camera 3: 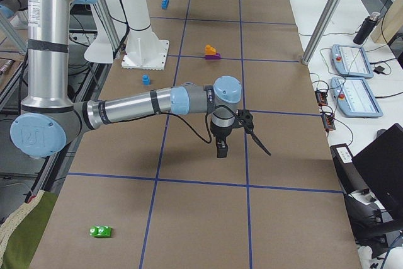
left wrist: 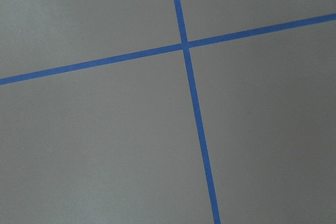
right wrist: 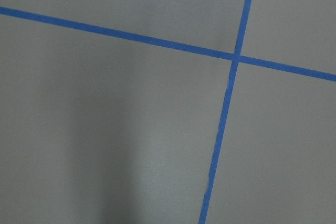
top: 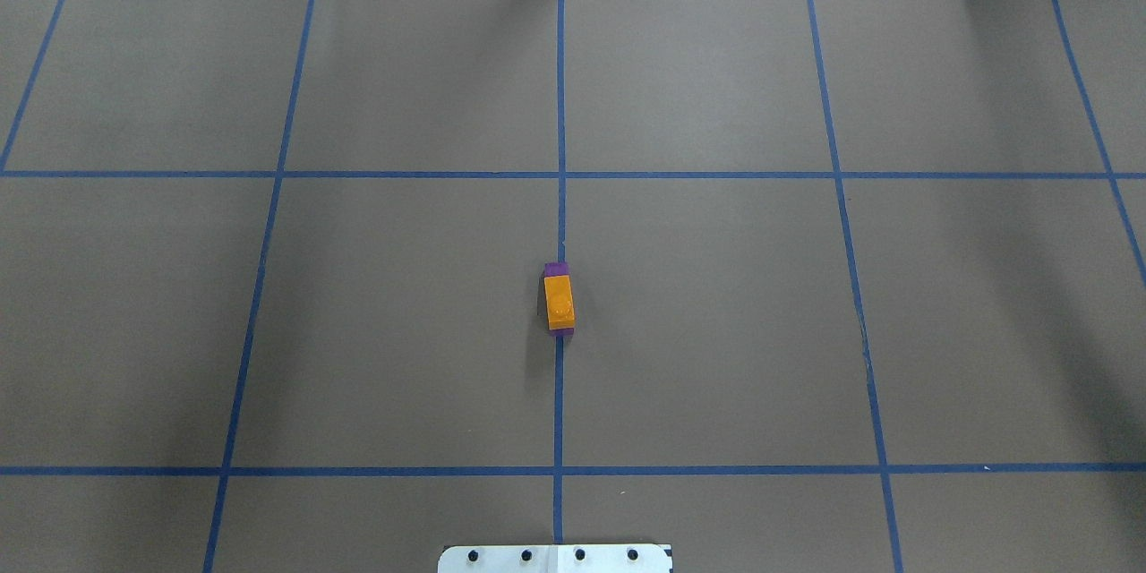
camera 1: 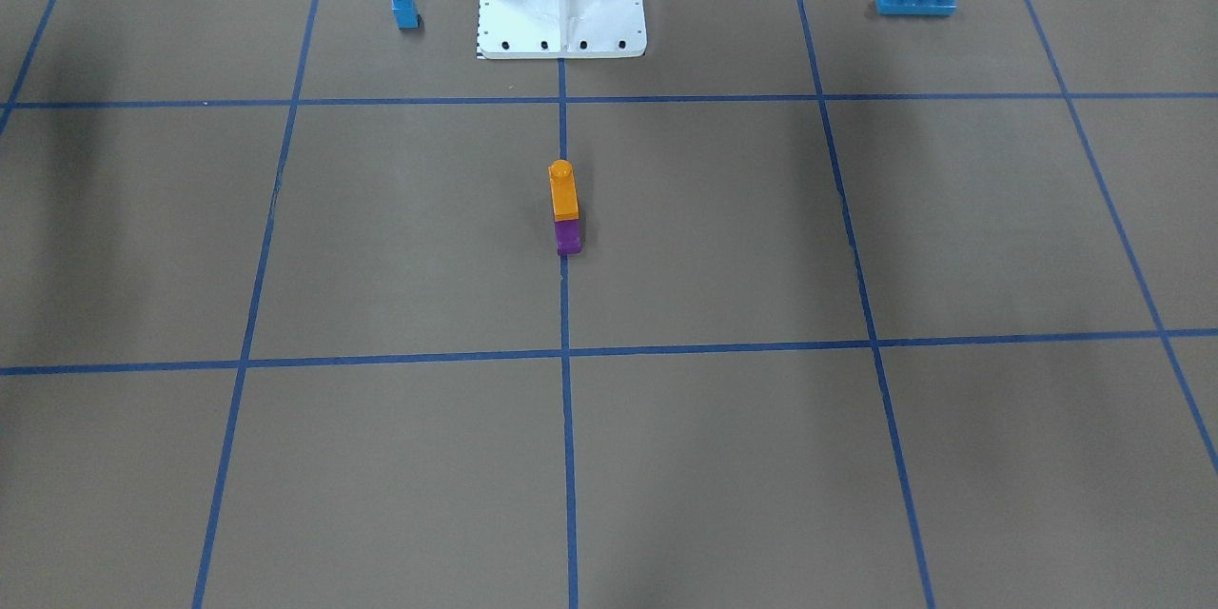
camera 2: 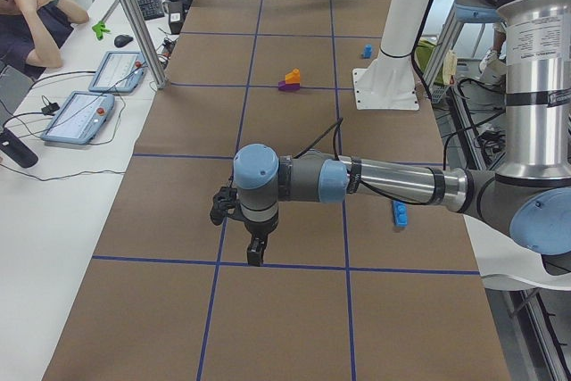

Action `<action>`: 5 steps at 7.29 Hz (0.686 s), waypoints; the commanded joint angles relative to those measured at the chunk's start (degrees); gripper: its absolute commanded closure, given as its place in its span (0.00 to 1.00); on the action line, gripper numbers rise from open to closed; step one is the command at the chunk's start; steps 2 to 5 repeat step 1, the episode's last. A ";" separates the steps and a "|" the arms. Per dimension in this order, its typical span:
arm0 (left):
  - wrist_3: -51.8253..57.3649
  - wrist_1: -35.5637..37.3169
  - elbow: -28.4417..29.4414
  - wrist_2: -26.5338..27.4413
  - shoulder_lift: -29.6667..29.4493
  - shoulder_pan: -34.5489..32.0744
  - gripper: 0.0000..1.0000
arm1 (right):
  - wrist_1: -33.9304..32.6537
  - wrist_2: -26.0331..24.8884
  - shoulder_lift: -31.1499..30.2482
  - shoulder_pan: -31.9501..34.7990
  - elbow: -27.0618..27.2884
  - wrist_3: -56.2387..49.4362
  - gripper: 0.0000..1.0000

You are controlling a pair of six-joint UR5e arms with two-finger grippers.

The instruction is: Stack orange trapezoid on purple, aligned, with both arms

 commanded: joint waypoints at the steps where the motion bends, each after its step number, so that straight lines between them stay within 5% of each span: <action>1: 0.00 0.00 0.09 0.00 0.00 0.00 0.00 | 0.00 0.00 0.00 -0.03 -0.06 0.00 0.00; 5: 0.00 0.00 0.09 0.00 0.00 0.00 0.00 | 0.00 0.00 0.00 -0.03 -0.06 0.00 0.00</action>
